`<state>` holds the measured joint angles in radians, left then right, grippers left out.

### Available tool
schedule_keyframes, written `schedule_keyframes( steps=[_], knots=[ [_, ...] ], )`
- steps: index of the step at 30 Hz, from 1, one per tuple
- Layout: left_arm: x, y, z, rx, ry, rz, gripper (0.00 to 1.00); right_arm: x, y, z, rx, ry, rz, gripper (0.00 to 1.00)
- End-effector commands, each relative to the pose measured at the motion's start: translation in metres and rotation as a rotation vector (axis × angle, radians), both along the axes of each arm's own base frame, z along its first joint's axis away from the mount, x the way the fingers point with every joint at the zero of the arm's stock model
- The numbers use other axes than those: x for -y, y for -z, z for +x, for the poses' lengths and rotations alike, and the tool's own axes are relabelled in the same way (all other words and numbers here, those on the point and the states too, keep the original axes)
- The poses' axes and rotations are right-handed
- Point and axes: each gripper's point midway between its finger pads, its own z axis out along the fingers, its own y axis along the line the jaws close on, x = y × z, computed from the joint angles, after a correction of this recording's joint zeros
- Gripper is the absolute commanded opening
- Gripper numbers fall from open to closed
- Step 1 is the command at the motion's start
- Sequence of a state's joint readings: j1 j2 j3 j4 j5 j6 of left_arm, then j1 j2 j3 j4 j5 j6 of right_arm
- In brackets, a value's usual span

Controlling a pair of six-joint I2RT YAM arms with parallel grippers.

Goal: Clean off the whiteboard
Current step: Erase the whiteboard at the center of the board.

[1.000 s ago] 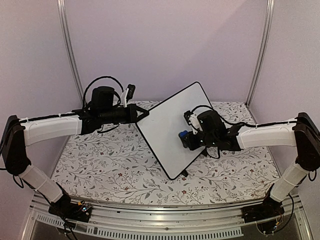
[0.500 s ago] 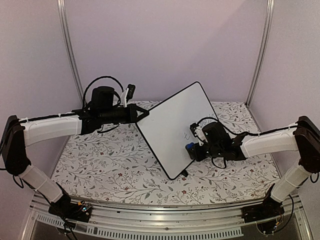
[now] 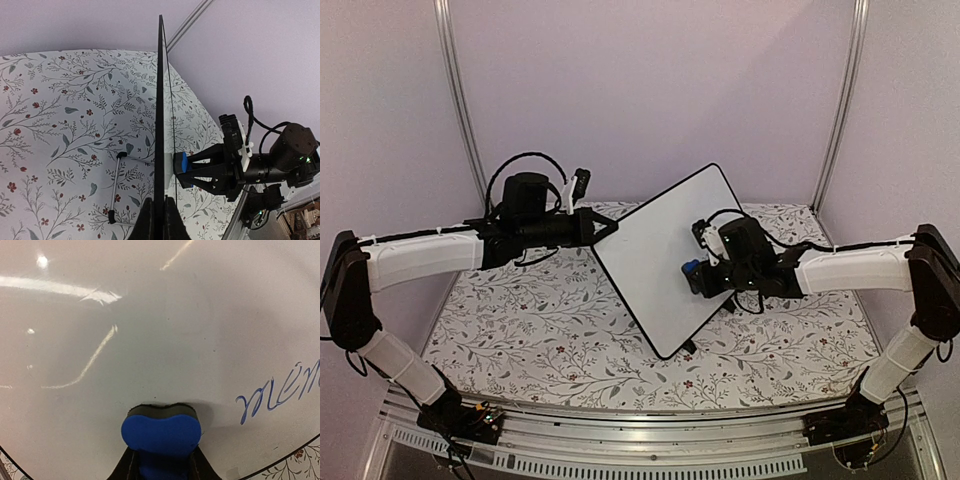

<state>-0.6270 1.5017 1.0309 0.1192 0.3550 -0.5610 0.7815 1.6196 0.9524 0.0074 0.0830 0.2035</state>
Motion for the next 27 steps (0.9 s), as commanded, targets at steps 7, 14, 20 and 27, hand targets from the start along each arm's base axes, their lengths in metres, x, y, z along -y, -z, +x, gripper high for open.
schedule_keyframes(
  steps=[7, 14, 20, 27],
  knots=[
    [0.007, -0.005, -0.019, 0.019, 0.079, 0.002, 0.0, 0.032, 0.063, -0.038, -0.136, 0.013, -0.043, 0.15],
    [0.008, -0.003, -0.019, 0.016, 0.079, 0.004, 0.0, 0.032, 0.059, -0.037, -0.128, 0.016, -0.033, 0.15],
    [0.008, -0.002, -0.018, 0.017, 0.077, 0.006, 0.0, 0.011, 0.025, -0.01, -0.046, 0.0, -0.021, 0.15],
    [0.007, -0.004, -0.019, 0.022, 0.077, 0.005, 0.0, 0.005, 0.005, 0.015, 0.0, 0.002, -0.023, 0.15]
  ],
)
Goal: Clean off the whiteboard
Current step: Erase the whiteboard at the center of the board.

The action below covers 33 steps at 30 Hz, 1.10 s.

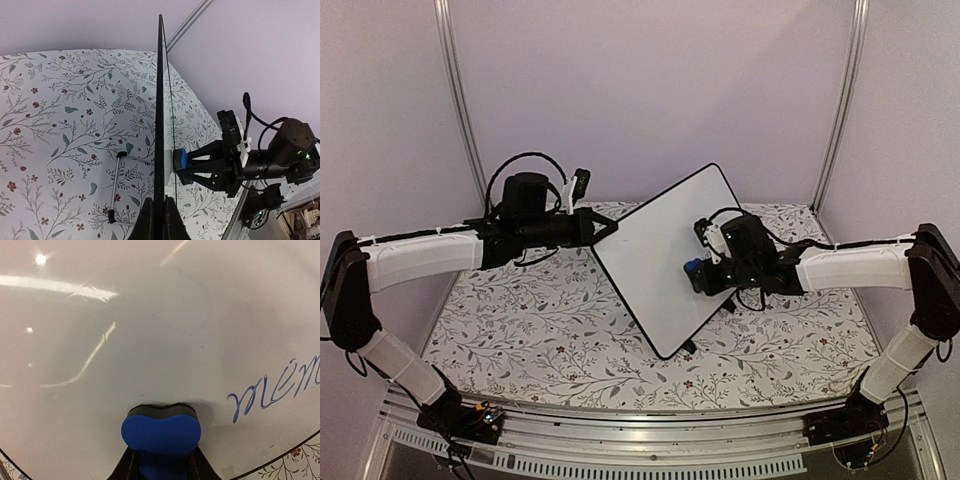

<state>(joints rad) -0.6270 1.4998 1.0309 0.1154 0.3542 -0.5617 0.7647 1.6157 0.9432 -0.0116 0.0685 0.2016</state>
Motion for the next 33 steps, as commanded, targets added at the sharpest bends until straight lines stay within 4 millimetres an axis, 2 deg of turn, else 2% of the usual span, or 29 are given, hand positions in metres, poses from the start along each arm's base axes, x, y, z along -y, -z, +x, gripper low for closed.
schedule_keyframes(
  steps=[1, 5, 11, 15, 20, 29, 33],
  knots=[
    [0.007, -0.005, -0.018, 0.025, 0.077, 0.003, 0.0, -0.001, 0.0, 0.015, 0.022, -0.002, -0.014, 0.15],
    [0.008, -0.005, -0.019, 0.023, 0.082, 0.002, 0.0, 0.006, 0.017, 0.007, -0.013, -0.003, -0.032, 0.15],
    [0.008, -0.005, -0.019, 0.023, 0.083, 0.0, 0.0, 0.025, 0.051, -0.02, -0.09, 0.011, -0.036, 0.15],
    [0.009, -0.004, -0.019, 0.018, 0.084, -0.001, 0.0, 0.035, 0.059, -0.03, -0.107, 0.018, -0.042, 0.15],
    [0.009, -0.003, -0.019, 0.017, 0.083, -0.001, 0.0, 0.03, 0.047, -0.024, -0.08, 0.017, -0.026, 0.15],
    [0.008, -0.005, -0.019, 0.02, 0.082, -0.001, 0.0, 0.009, 0.005, 0.017, 0.012, 0.034, 0.005, 0.15],
    [0.008, -0.008, -0.02, 0.027, 0.083, -0.004, 0.0, 0.009, 0.002, 0.024, 0.013, 0.035, 0.014, 0.15]
  ],
)
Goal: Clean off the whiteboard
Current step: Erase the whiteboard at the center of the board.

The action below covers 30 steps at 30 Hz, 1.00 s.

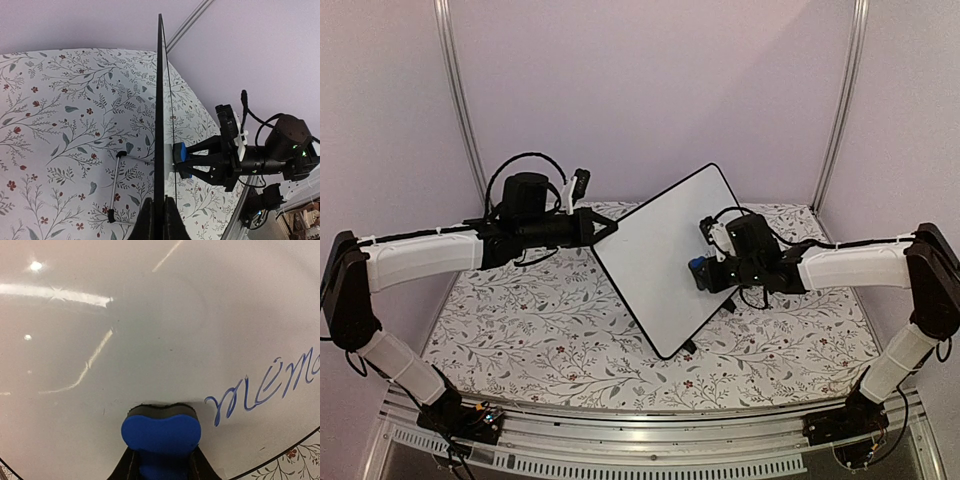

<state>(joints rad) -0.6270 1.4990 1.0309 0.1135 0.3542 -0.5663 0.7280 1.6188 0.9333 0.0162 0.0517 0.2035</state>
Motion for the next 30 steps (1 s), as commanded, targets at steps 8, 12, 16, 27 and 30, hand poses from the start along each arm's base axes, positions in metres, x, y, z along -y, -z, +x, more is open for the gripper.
schedule_keyframes(
  steps=[8, 12, 16, 27, 30],
  knots=[
    [0.007, -0.012, -0.021, 0.037, 0.087, -0.011, 0.0, 0.018, 0.043, -0.017, -0.086, 0.01, -0.018, 0.15],
    [0.007, -0.013, -0.022, 0.038, 0.086, -0.011, 0.0, 0.03, 0.058, -0.031, -0.121, 0.022, -0.023, 0.15],
    [0.007, -0.012, -0.022, 0.036, 0.086, -0.011, 0.0, 0.033, 0.062, -0.035, -0.129, 0.032, -0.021, 0.14],
    [0.007, -0.01, -0.021, 0.034, 0.084, -0.007, 0.0, -0.004, 0.012, -0.003, -0.05, -0.024, 0.054, 0.15],
    [0.007, -0.01, -0.021, 0.034, 0.085, -0.008, 0.0, -0.022, -0.008, 0.005, -0.033, -0.06, 0.1, 0.15]
  ],
)
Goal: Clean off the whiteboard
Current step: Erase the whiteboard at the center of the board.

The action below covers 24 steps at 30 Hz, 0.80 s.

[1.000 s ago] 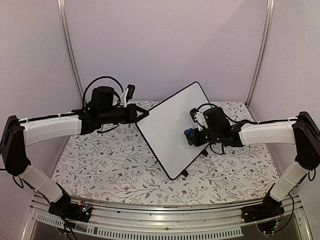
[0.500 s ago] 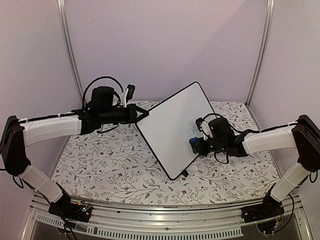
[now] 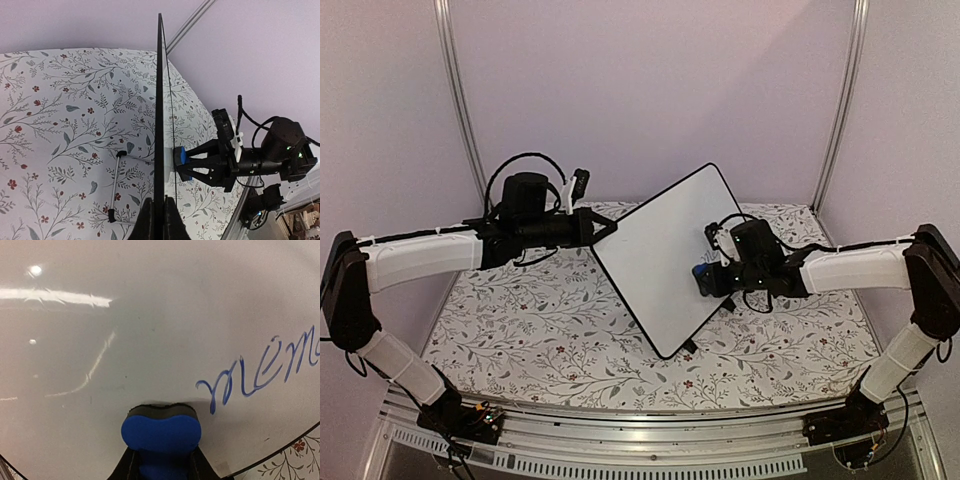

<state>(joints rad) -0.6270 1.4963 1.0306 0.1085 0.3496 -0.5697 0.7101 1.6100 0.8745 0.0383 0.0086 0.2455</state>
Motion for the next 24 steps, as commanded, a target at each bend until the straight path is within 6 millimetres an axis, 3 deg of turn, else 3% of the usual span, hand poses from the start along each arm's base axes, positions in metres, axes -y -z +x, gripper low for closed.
schedule_keyframes(
  steps=[1, 7, 11, 18, 24],
  knots=[
    [0.009, -0.01, -0.021, 0.036, 0.091, -0.009, 0.0, -0.035, -0.028, 0.015, 0.03, -0.074, 0.077, 0.15],
    [0.008, -0.01, -0.02, 0.038, 0.089, -0.008, 0.0, -0.064, -0.025, 0.002, 0.033, -0.136, 0.062, 0.15],
    [0.009, -0.01, -0.021, 0.037, 0.091, -0.01, 0.0, -0.07, -0.015, -0.012, 0.013, -0.154, 0.073, 0.15],
    [0.008, -0.011, -0.021, 0.038, 0.092, -0.012, 0.0, -0.047, 0.001, -0.011, -0.003, -0.081, 0.062, 0.15],
    [0.008, -0.014, -0.022, 0.043, 0.091, -0.015, 0.0, -0.022, -0.003, 0.0, -0.005, -0.011, 0.104, 0.15]
  ],
)
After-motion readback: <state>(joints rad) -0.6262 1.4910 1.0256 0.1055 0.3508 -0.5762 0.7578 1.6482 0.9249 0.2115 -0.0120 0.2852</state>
